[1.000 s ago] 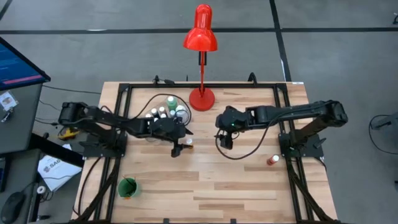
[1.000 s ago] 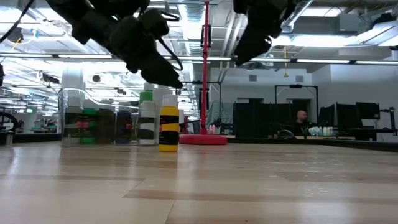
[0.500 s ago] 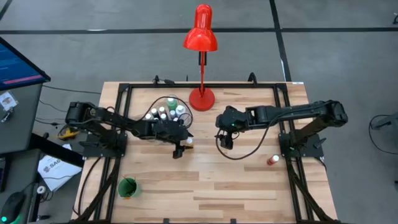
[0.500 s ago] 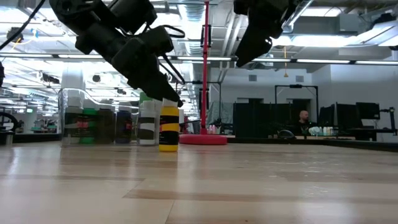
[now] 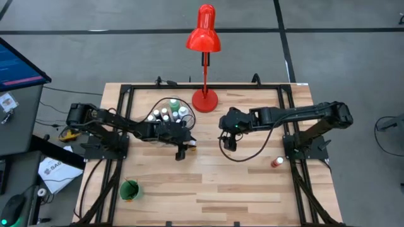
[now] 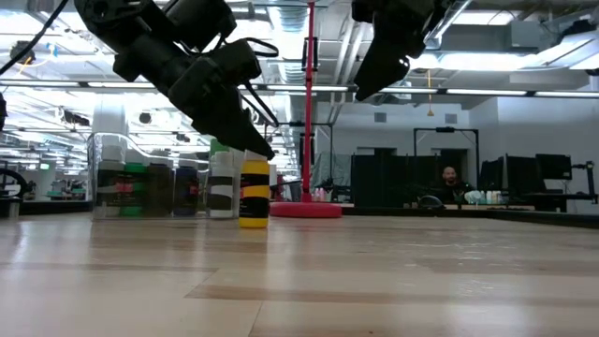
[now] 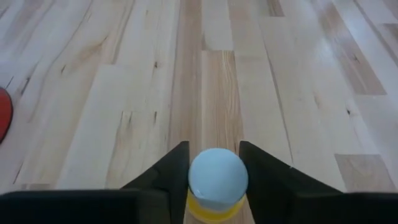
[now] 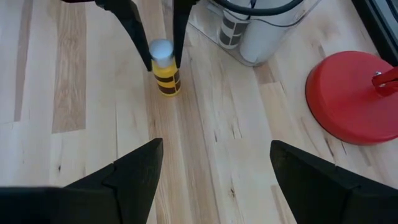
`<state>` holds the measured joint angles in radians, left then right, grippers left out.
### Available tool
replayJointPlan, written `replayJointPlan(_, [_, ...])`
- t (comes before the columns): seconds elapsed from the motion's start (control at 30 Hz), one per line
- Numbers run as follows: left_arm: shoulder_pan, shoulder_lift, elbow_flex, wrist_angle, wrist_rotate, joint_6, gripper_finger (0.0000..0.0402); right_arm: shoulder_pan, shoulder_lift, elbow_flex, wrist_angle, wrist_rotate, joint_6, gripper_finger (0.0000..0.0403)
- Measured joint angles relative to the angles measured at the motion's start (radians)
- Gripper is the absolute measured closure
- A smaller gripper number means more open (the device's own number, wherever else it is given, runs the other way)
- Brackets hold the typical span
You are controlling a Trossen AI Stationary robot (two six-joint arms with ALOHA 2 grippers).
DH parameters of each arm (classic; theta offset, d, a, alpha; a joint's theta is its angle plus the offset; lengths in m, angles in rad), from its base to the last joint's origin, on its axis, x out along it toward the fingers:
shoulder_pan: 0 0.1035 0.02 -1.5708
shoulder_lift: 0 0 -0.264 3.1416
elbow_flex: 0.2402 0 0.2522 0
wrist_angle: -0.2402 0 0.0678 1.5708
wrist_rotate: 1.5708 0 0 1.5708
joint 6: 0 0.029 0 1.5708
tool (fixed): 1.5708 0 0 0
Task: Pick & Place Paint Supplies
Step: Put the yellow paint bottle into the transparent bin
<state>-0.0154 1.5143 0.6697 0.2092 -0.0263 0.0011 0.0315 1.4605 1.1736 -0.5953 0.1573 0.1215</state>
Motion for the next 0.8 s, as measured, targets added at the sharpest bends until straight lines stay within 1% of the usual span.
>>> replayJointPlan(0.13, [0.000,0.000,0.000,0.001,-0.001,-0.001,0.0305,0.000,0.000,0.000,0.000,0.000,0.000,0.0111])
replayJointPlan(0.23, [0.000,-0.007,0.000,-0.004,0.000,-0.014,0.0306,0.000,0.000,0.000,0.000,0.000,0.002,0.0111])
replayJointPlan(0.33, [0.000,-0.049,0.000,-0.005,-0.008,-0.040,0.0302,0.000,-0.001,0.000,-0.003,0.000,0.003,0.0111])
replayJointPlan(0.5, [0.000,-0.181,0.000,-0.002,-0.077,-0.034,0.0300,0.001,-0.001,0.000,-0.004,0.000,0.003,0.0111])
replayJointPlan(0.7, [0.000,-0.373,0.000,-0.020,-0.161,-0.052,0.0299,0.001,-0.001,0.000,-0.004,0.000,0.003,0.0111])
replayJointPlan(0.8, [0.000,-0.476,0.000,-0.041,-0.243,-0.053,0.0299,0.001,-0.001,0.000,-0.003,0.000,0.003,0.0111])
